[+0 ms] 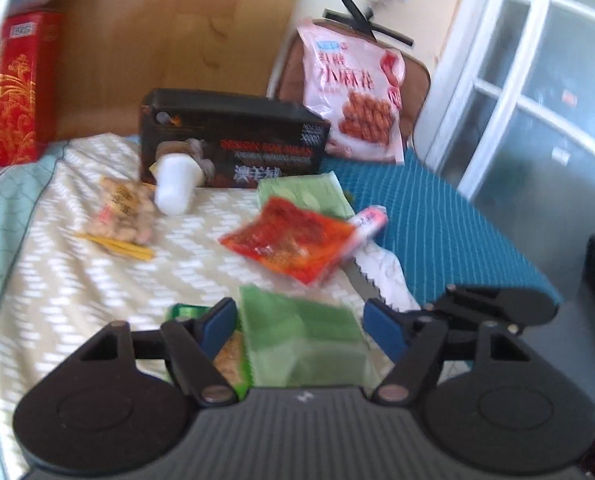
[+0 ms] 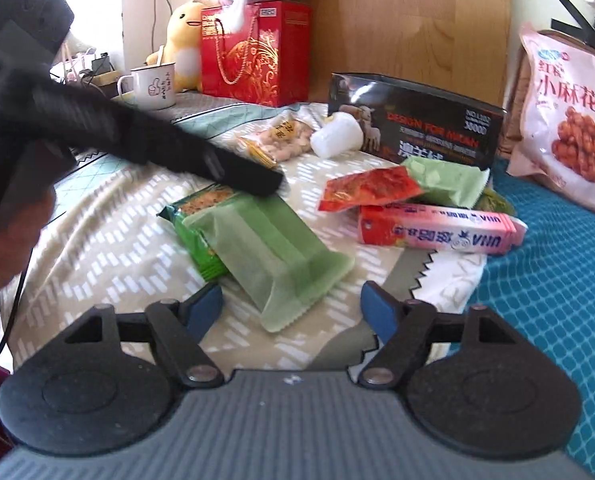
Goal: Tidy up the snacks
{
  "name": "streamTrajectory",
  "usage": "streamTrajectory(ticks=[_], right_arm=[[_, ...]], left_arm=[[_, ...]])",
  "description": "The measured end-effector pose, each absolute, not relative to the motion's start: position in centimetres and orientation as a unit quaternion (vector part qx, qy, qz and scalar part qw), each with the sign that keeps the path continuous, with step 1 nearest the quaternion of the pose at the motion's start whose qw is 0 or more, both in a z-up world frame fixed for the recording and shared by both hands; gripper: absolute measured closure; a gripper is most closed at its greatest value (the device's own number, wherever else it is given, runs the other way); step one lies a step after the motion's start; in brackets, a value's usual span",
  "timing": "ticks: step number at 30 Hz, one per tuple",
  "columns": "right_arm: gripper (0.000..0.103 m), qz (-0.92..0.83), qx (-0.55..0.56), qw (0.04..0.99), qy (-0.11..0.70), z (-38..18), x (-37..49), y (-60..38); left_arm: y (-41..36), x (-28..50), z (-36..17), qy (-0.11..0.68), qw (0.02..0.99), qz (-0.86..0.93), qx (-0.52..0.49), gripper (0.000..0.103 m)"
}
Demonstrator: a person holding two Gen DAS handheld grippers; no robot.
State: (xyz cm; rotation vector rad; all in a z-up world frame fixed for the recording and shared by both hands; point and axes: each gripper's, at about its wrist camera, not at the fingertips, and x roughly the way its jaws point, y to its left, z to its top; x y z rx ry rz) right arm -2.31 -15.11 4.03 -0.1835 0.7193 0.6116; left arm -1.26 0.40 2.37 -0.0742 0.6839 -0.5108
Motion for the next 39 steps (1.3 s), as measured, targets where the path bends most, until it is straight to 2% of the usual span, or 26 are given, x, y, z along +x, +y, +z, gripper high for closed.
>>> streamTrajectory(ticks=[1,5,12,17,19,21,23,25,28,39], right_arm=[[0.050,0.294,-0.088,0.888,0.343,4.1,-2.5,-15.1],[0.055,0.294,-0.075,0.890,0.339,4.2,-2.9,-15.8],[0.056,0.269,-0.079,0.902,0.328,4.6,-3.9,-17.5],[0.057,0.256,-0.084,0.908,0.320,5.0,-4.5,-18.6],[0.055,0.253,-0.091,0.907,0.325,4.6,-4.5,-18.7],[0.047,0.249,-0.094,0.907,0.328,4.1,-4.3,-18.6],[0.042,0.252,-0.092,0.907,0.325,4.0,-4.0,-18.4],[0.043,0.253,-0.092,0.907,0.325,4.0,-3.7,-18.1],[0.050,0.249,-0.103,0.909,0.317,4.1,-3.8,-17.7],[0.051,0.257,-0.122,0.929,0.236,7.5,-3.5,-16.8]], left_arm=[[-0.2,-1.4,2.3,0.333,0.908,-0.253,-0.029,0.031],[-1.3,-1.5,2.1,0.338,0.903,-0.264,-0.033,0.032],[-2.3,0.6,1.4,0.366,0.881,-0.285,-0.096,0.032],[-3.8,1.1,0.7,0.374,0.876,-0.291,-0.088,0.038],[-4.1,0.9,0.6,0.370,0.879,-0.289,-0.079,0.038],[-4.0,0.9,0.6,0.369,0.880,-0.289,-0.080,0.039],[-3.8,0.9,0.6,0.369,0.880,-0.287,-0.083,0.049],[-3.3,1.1,0.6,0.372,0.877,-0.288,-0.095,0.056],[-2.4,0.9,1.1,0.366,0.877,-0.291,-0.113,0.062],[0.0,0.4,6.1,0.294,0.895,-0.306,-0.137,0.066]])
